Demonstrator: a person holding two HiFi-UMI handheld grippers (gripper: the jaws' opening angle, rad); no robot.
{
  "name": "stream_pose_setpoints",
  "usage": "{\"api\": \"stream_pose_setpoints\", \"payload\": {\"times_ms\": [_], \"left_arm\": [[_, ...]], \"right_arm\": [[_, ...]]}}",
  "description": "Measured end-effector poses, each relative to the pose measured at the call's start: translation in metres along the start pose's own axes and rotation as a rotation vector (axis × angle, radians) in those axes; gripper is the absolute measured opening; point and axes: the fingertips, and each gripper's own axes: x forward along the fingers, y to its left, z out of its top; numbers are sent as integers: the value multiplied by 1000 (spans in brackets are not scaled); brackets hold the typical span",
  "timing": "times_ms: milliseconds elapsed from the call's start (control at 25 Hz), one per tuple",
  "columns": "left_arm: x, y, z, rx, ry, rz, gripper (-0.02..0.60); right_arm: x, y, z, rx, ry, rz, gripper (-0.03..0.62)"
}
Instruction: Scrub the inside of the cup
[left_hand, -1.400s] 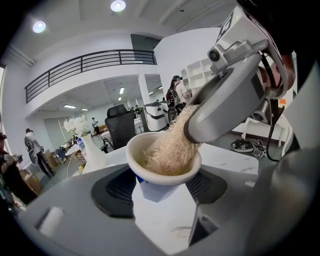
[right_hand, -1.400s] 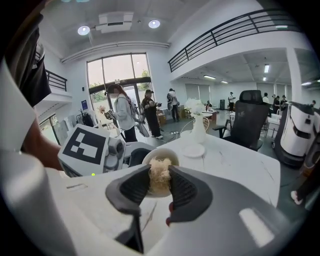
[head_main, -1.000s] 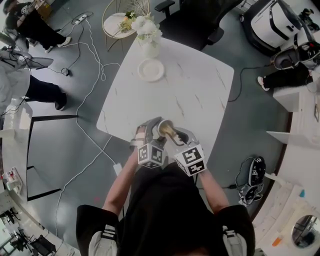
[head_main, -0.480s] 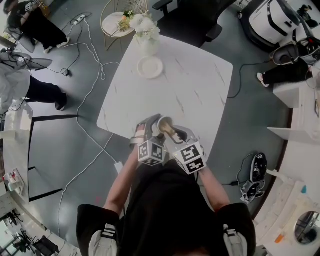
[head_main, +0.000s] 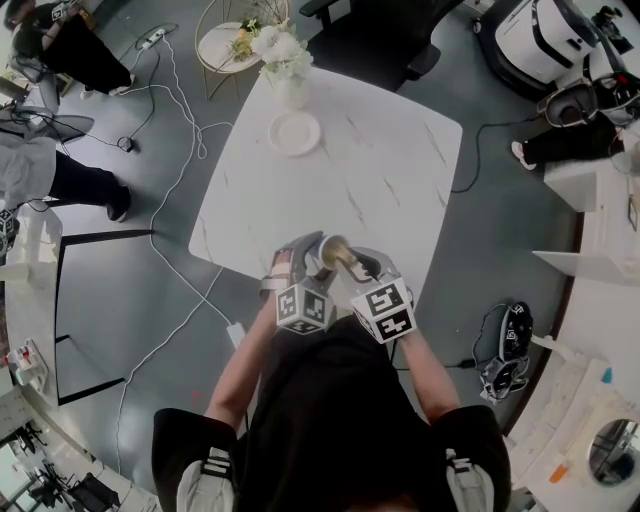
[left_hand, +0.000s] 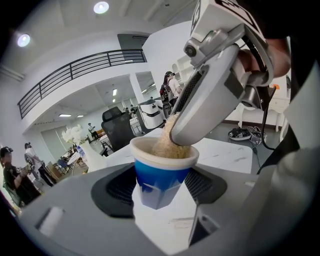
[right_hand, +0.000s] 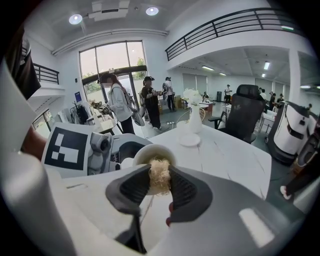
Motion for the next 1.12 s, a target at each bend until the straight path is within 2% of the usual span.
{"api": "stream_pose_setpoints", "payload": {"times_ms": [480,680,1120], "left_arm": [[9,-3,16,29,-27,-23,311],[9,-2,18,25,-30,-22,311],[10,-18,21,44,-46,-58,311]], "right_arm": [[-3,2,5,-9,-16,10,106],[-4,1,-2,22,2,28,104],[-11,-16,-12,53,29,-10,104]]}}
